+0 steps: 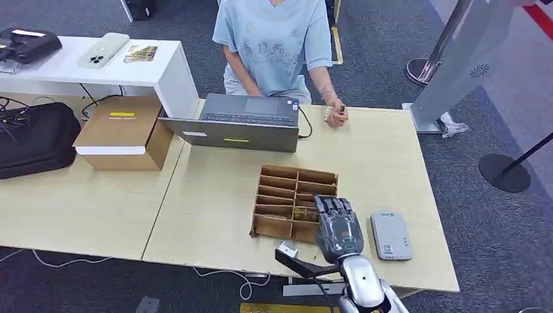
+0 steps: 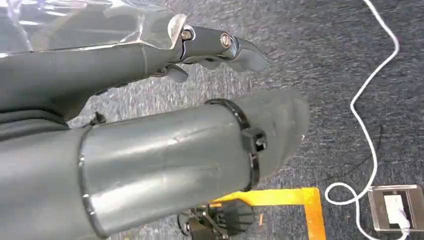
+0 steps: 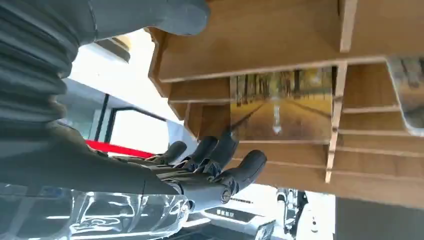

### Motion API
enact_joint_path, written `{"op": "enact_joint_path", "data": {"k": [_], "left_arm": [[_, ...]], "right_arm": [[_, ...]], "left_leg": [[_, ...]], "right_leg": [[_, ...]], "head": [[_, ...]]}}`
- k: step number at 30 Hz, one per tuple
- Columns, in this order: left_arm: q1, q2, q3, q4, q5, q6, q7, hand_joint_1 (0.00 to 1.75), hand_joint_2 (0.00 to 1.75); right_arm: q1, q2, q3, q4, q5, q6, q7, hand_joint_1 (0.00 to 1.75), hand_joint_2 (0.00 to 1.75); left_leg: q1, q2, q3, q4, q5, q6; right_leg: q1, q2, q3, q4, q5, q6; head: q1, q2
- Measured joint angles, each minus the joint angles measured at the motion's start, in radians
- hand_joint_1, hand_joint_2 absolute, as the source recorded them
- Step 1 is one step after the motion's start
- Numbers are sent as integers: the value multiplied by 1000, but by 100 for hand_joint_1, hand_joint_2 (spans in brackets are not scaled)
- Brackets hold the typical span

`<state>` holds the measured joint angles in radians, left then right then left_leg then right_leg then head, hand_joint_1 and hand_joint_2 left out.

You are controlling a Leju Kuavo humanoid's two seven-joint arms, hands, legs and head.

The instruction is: Pass the card to the sensor for recognition and then transmit it.

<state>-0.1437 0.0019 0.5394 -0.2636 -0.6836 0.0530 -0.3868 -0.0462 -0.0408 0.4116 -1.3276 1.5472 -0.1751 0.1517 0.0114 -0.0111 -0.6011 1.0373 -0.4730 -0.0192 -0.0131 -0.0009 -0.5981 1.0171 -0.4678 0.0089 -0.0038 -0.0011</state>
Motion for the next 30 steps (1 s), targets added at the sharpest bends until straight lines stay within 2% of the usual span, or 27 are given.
{"op": "enact_joint_path", "data": {"k": [3,7,9,11,17,23,28,30], "left_arm": [[1,-3,20,0,6,-5,6,0,0],[1,-8,40,0,14,-8,9,0,0],[1,-10,51,0,24,-8,10,0,0],[1,-13,66,0,34,-7,11,0,0],[1,-24,106,0,71,-5,29,0,0],[1,-36,145,0,100,4,39,0,0],[0,-44,168,0,117,10,49,0,0],[0,-48,177,0,126,11,52,0,0]], "right_arm": [[6,12,-21,-17,-30,-3,-43,42,175],[11,21,-40,-32,-50,-3,-72,59,175],[11,26,-46,-40,-54,-3,-86,47,175],[11,30,-51,-47,-72,-2,-101,42,175],[10,42,-56,-70,-152,17,-152,54,175],[-3,47,-59,-71,-146,24,-153,59,175],[-15,52,-56,-67,-123,24,-140,75,175],[-19,54,-51,-64,-108,24,-130,63,175]], "left_leg": [[0,0,0,0,0,0],[0,0,0,0,0,0],[0,0,0,0,0,0],[0,0,0,0,0,0],[0,0,0,0,0,0],[0,0,0,0,0,0],[0,0,0,0,0,0],[0,0,0,0,0,0]], "right_leg": [[0,0,0,0,0,0],[0,0,0,0,0,0],[0,0,0,0,0,0],[0,0,0,0,0,0],[0,0,0,0,0,0],[0,0,0,0,0,0],[0,0,0,0,0,0],[0,0,0,0,0,0]], "head": [[0,0],[0,0],[0,0],[0,0],[0,0],[0,0],[0,0],[0,0]]}}
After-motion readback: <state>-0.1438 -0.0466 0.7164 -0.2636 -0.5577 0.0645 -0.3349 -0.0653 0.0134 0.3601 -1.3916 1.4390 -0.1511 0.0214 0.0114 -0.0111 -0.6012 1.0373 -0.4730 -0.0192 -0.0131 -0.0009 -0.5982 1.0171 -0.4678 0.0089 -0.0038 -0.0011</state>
